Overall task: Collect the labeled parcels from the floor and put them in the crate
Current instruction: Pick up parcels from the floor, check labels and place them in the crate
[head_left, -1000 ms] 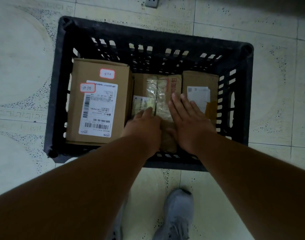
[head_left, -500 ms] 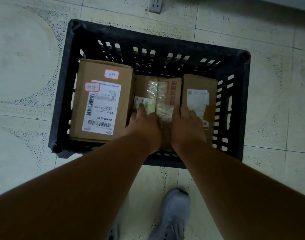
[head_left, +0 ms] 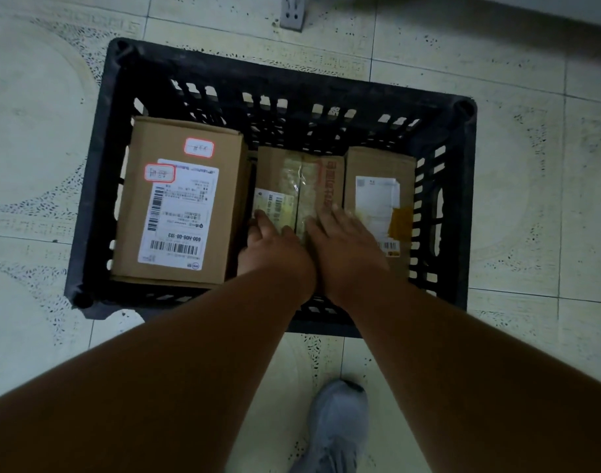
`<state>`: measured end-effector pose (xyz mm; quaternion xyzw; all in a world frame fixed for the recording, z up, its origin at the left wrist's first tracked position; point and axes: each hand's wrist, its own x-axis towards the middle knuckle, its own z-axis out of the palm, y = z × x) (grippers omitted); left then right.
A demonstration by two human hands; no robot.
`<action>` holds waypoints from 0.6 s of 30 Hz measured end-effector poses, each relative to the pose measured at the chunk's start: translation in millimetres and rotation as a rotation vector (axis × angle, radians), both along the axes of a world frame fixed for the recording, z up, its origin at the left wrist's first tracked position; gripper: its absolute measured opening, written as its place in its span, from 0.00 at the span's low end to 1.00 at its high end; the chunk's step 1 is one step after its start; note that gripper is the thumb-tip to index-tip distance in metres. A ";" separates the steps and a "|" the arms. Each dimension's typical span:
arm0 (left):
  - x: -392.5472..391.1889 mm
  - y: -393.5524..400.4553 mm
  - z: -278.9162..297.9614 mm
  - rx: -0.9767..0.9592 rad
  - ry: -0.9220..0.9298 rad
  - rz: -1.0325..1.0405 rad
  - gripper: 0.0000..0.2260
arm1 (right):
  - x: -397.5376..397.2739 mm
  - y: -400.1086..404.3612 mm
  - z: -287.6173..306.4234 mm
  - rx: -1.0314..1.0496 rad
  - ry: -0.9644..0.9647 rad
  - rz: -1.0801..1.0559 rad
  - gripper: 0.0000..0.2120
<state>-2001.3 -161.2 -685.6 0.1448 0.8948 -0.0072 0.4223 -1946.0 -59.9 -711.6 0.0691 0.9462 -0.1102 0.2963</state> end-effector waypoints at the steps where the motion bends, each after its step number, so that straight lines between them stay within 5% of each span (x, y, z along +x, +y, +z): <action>1: -0.1 0.7 -1.2 -0.021 -0.001 -0.036 0.26 | -4.2 -0.7 -2.5 0.011 -0.025 0.012 0.38; 7: -4.7 4.5 -2.6 -0.089 -0.056 -0.150 0.27 | -20.3 -1.4 11.6 0.025 -0.088 -0.005 0.30; 10: -8.8 -0.8 19.0 0.037 0.051 -0.134 0.26 | -23.4 -6.3 38.8 -0.016 0.015 -0.091 0.27; 14: -11.2 -11.6 92.8 0.259 0.224 -0.074 0.27 | -23.0 -16.2 109.1 -0.031 0.152 -0.230 0.33; 18: -10.1 -15.6 207.4 0.425 0.312 -0.020 0.23 | -18.3 -16.9 220.5 -0.022 0.292 -0.359 0.28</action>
